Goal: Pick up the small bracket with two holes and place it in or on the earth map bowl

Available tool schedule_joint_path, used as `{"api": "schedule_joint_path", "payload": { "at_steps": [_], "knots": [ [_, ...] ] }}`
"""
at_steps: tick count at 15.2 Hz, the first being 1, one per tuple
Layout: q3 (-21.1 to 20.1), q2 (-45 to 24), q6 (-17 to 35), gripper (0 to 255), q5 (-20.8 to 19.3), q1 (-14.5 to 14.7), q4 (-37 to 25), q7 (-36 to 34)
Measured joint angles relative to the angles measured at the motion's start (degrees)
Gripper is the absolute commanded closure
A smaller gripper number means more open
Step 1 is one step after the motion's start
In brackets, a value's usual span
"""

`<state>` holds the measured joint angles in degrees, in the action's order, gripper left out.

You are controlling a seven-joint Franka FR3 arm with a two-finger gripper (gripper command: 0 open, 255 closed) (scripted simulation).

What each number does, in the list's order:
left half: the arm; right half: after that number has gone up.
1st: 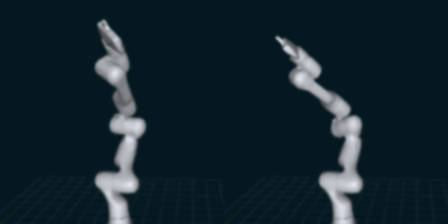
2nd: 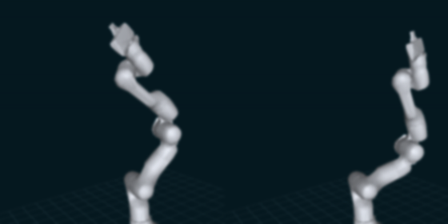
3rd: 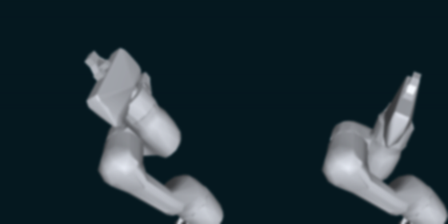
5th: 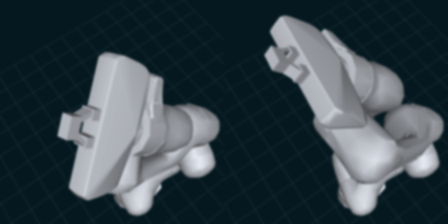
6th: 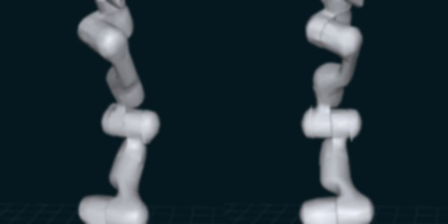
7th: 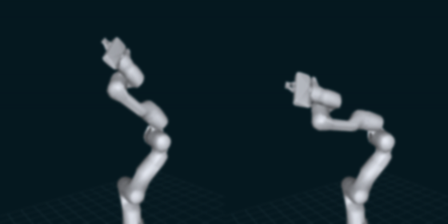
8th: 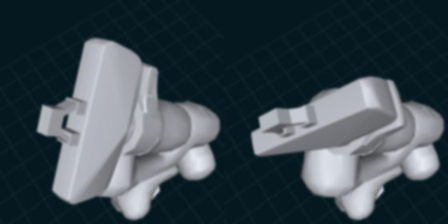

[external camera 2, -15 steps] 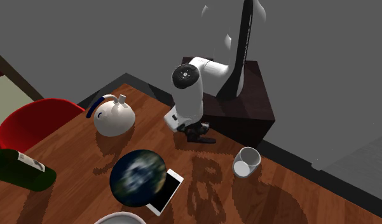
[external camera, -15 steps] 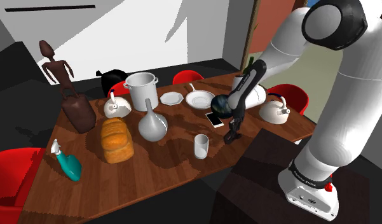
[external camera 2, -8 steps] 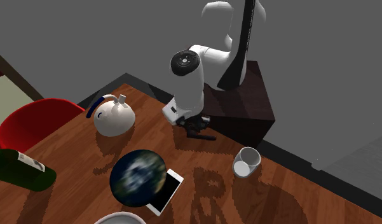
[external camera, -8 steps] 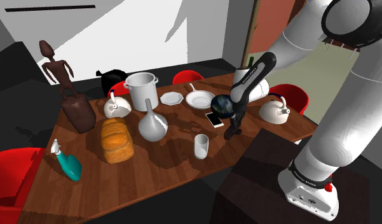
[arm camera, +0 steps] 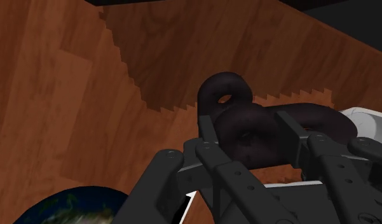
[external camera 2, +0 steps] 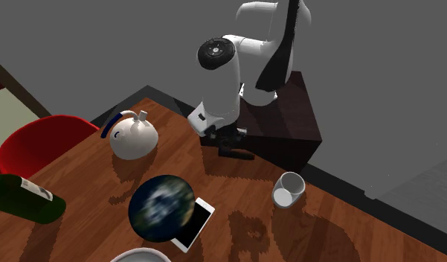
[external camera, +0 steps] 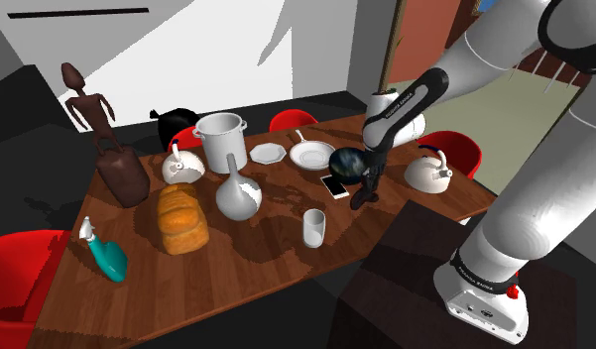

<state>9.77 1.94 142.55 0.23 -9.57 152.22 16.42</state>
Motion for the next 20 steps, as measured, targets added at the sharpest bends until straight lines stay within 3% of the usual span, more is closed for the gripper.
{"api": "schedule_joint_path", "payload": {
  "at_steps": [11, 20],
  "knots": [
    [-0.17, 8.54, -10.04, 255, -1.95, -0.43, -1.61, -1.44],
    [3.39, -5.43, -14.23, 255, 0.28, -3.0, -19.51, 6.53]
  ]
}}
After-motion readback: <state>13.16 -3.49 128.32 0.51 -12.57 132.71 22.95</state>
